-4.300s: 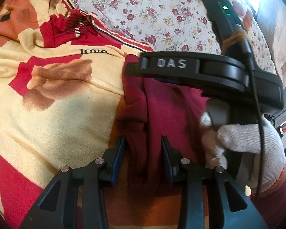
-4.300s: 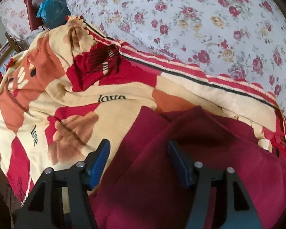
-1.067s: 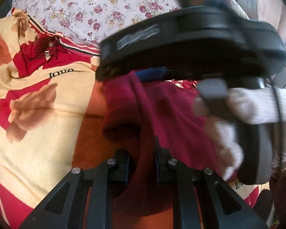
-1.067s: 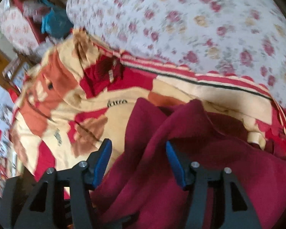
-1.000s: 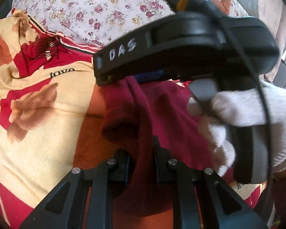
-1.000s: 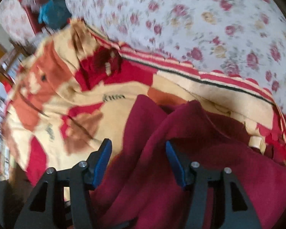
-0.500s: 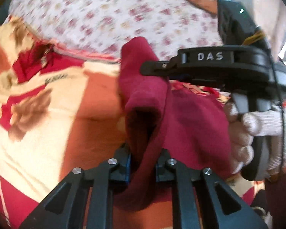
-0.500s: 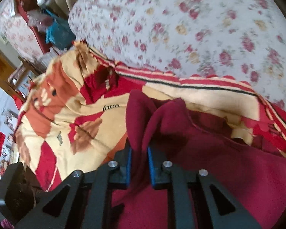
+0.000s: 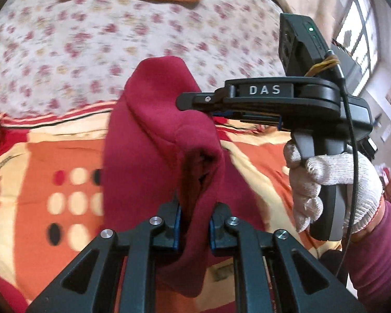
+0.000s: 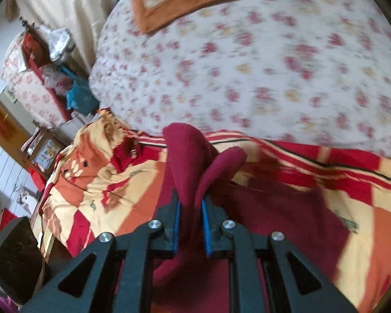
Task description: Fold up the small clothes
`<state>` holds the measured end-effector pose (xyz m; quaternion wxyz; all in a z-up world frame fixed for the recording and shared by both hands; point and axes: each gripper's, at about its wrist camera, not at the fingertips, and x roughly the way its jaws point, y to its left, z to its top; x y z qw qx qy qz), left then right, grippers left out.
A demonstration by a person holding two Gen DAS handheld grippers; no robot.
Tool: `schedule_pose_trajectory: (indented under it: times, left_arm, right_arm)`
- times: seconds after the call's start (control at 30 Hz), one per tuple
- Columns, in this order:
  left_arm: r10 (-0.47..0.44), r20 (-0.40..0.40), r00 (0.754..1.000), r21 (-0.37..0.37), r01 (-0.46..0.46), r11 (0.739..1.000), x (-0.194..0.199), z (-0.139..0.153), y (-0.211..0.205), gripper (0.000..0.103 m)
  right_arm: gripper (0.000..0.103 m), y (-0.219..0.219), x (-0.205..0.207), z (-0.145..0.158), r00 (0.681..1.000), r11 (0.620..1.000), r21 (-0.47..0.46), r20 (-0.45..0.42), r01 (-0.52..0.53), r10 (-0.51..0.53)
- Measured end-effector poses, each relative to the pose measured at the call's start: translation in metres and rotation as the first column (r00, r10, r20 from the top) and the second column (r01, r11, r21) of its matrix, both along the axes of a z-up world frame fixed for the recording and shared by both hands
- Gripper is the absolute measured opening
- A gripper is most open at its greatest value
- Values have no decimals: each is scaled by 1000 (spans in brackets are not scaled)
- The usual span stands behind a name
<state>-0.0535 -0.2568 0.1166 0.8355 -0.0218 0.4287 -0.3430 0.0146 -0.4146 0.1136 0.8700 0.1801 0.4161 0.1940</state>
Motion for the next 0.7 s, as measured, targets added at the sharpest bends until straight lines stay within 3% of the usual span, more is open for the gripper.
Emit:
schedule_pose_trajectory:
  times: [0.23,0.4,0.5,0.6,0.7]
  left_arm:
    - [-75,-32,997,32,77,997,-6,-22,-62,0]
    - [-92,-63,994,90,97,991,-9,-50,-94,0]
    - [-110,-66,992,102,117,988,-12,-48,-96,3]
    - [-175,-75,982,65,180,981,-17,-27,-82,11]
    - [-196,38,980,89,192,977,-32,1,-56,15]
  right_arm:
    - [14,-72,-25,-27,994,995,12,-43,101,-101]
    - [14,-100,-27,-78,975,985,-19,-135,173,-174]
    - [23,-110,-27,-95,962,975,-39,-157,218,-222]
    - [30,-118,-38,-84,957,966,-51,-132,252,-257]
    - [30,-116,-54,-55,964,961,-114,-61,251,-259]
